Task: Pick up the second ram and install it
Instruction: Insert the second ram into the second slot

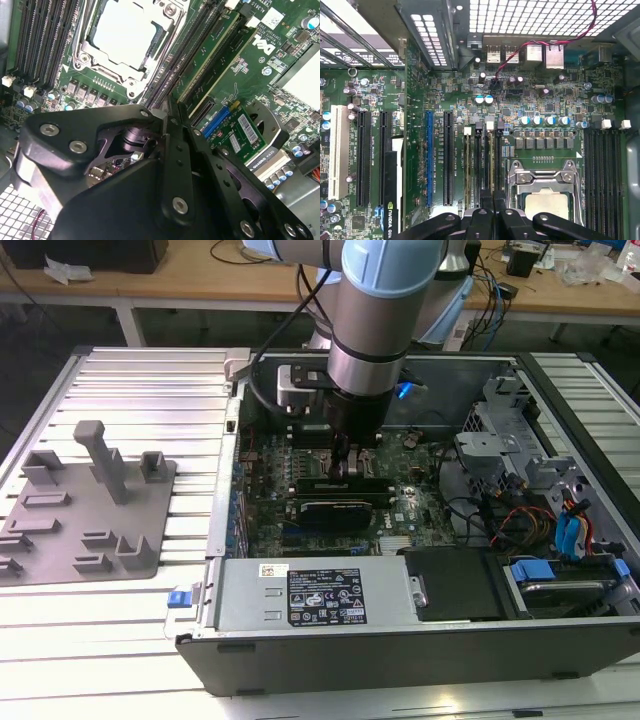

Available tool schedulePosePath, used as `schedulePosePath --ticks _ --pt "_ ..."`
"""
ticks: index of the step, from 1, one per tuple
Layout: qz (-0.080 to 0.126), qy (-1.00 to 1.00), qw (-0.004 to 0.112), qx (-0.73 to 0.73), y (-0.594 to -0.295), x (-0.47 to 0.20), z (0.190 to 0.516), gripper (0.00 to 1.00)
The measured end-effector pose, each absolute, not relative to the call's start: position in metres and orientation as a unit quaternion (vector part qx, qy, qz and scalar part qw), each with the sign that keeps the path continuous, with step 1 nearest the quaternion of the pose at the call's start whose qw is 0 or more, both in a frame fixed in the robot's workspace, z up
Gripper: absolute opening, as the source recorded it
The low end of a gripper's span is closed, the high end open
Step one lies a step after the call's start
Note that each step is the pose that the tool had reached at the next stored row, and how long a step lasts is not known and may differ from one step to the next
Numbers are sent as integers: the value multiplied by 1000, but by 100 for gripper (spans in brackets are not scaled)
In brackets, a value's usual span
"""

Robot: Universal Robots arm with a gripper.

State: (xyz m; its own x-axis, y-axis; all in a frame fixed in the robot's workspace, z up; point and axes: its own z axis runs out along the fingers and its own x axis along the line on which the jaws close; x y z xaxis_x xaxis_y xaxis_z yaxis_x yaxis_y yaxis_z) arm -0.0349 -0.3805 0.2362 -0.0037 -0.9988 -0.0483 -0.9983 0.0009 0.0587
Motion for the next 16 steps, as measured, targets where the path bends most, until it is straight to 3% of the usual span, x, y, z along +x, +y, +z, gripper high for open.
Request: schedulePosePath --ticks 16 --pt "-38 -707 4 706 -381 -34 232 9"
